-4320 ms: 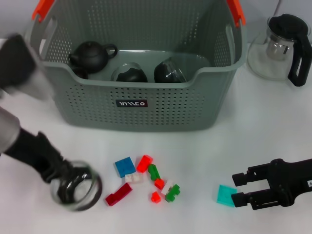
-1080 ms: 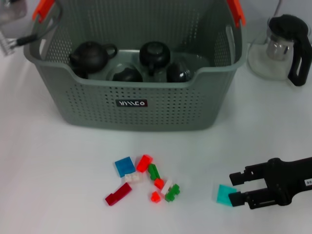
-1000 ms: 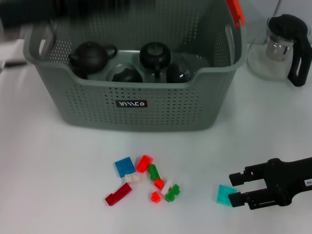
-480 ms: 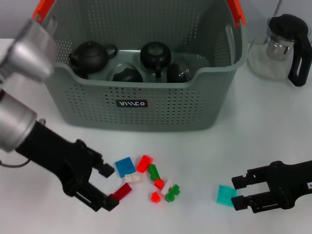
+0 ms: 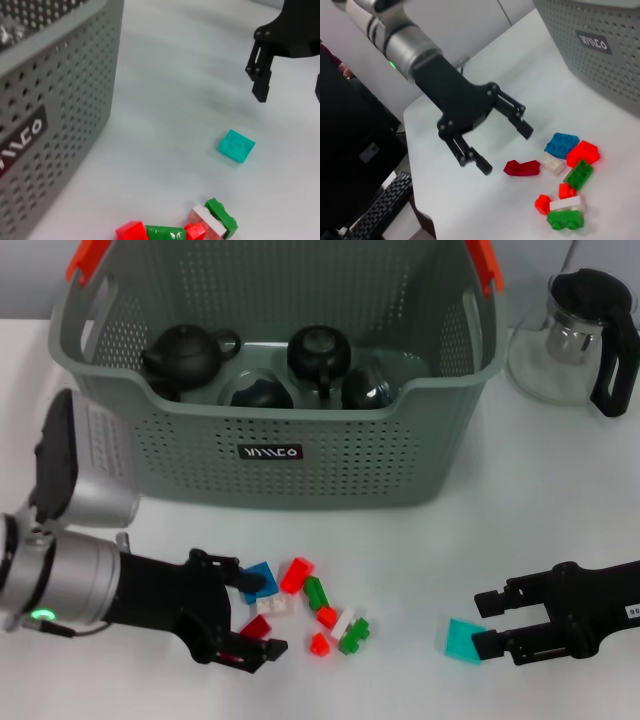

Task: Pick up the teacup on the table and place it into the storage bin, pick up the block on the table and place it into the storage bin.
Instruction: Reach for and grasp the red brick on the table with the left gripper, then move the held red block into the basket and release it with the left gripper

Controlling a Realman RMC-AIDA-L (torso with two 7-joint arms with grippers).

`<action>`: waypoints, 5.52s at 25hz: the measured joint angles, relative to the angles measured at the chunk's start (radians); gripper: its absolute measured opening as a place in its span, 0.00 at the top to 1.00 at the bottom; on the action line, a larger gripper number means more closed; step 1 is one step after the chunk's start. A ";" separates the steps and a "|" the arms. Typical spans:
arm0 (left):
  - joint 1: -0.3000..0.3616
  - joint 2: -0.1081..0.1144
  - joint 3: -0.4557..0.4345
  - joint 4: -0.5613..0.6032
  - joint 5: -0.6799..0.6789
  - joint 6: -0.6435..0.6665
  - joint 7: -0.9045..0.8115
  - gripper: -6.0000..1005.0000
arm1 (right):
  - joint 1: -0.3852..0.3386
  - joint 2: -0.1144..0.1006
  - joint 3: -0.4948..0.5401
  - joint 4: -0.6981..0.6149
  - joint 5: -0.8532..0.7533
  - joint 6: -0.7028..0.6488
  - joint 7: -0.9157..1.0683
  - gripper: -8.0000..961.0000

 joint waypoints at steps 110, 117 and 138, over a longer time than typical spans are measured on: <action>-0.396 0.157 -0.695 -0.414 -0.504 0.338 -0.183 0.83 | 0.020 0.000 -0.003 0.000 0.000 -0.002 0.021 0.28; -0.560 0.268 -0.563 -0.326 -0.317 0.105 -0.522 0.83 | 0.022 -0.002 -0.003 -0.005 0.000 -0.005 0.025 0.28; -0.751 0.056 -0.163 -0.149 0.598 -0.210 -0.712 0.74 | 0.031 -0.001 0.004 -0.001 0.008 0.002 0.018 0.29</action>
